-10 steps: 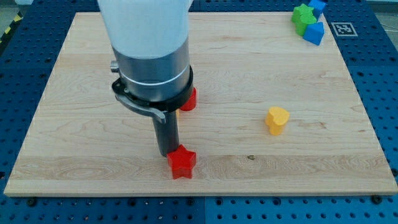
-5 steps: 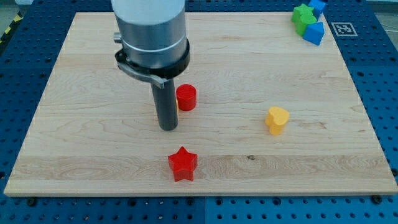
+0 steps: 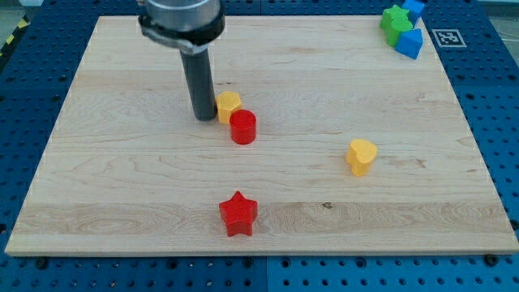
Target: Push the yellow hexagon along with the red star to the top right of the red star
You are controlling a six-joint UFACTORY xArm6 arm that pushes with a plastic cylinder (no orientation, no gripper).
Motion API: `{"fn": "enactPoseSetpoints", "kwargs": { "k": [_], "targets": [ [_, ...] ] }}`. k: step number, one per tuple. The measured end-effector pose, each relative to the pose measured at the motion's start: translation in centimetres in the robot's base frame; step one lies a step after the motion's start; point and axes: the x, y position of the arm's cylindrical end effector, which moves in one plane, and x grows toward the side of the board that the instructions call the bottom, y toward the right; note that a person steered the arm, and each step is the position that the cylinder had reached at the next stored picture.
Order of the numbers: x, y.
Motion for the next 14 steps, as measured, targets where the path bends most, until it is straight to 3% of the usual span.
{"fn": "enactPoseSetpoints", "kwargs": {
  "k": [2, 5, 8, 14],
  "targets": [
    [-4.8, 0.0],
    [-4.3, 1.0],
    [0.3, 4.1],
    [7.9, 4.8]
  ]
}}
